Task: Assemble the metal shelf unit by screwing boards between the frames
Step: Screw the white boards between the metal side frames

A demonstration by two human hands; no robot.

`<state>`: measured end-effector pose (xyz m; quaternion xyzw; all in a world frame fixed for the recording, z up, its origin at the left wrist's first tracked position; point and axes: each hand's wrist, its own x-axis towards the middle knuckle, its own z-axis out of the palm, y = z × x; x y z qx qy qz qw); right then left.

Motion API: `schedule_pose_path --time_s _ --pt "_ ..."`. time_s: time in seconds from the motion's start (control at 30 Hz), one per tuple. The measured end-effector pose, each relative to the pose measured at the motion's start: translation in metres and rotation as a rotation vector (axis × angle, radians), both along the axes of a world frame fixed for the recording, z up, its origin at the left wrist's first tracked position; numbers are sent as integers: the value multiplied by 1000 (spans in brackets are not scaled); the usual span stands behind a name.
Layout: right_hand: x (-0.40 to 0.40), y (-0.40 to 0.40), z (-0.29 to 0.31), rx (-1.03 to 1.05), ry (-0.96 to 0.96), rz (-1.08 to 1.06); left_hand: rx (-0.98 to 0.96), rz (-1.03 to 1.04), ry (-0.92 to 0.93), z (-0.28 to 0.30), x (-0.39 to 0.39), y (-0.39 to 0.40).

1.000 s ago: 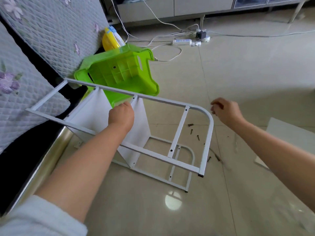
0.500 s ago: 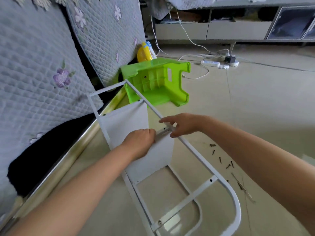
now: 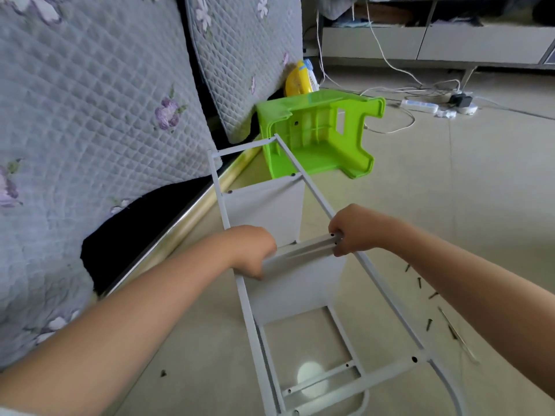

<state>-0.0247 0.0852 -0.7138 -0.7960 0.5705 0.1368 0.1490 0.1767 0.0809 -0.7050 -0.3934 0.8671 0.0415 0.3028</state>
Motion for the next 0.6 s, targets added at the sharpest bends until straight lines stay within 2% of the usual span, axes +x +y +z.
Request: schedule_pose_path --time_s 0.13,0.27,0.6 --pt "-1 21 1 89 7 -24 49 -57 -53 2 -2 15" --pt "-11 35 6 110 11 -66 30 -99 -15 3 -12 23" --pt "-66 9 18 -198 64 -252 -291 -151 144 13 -74 -24"
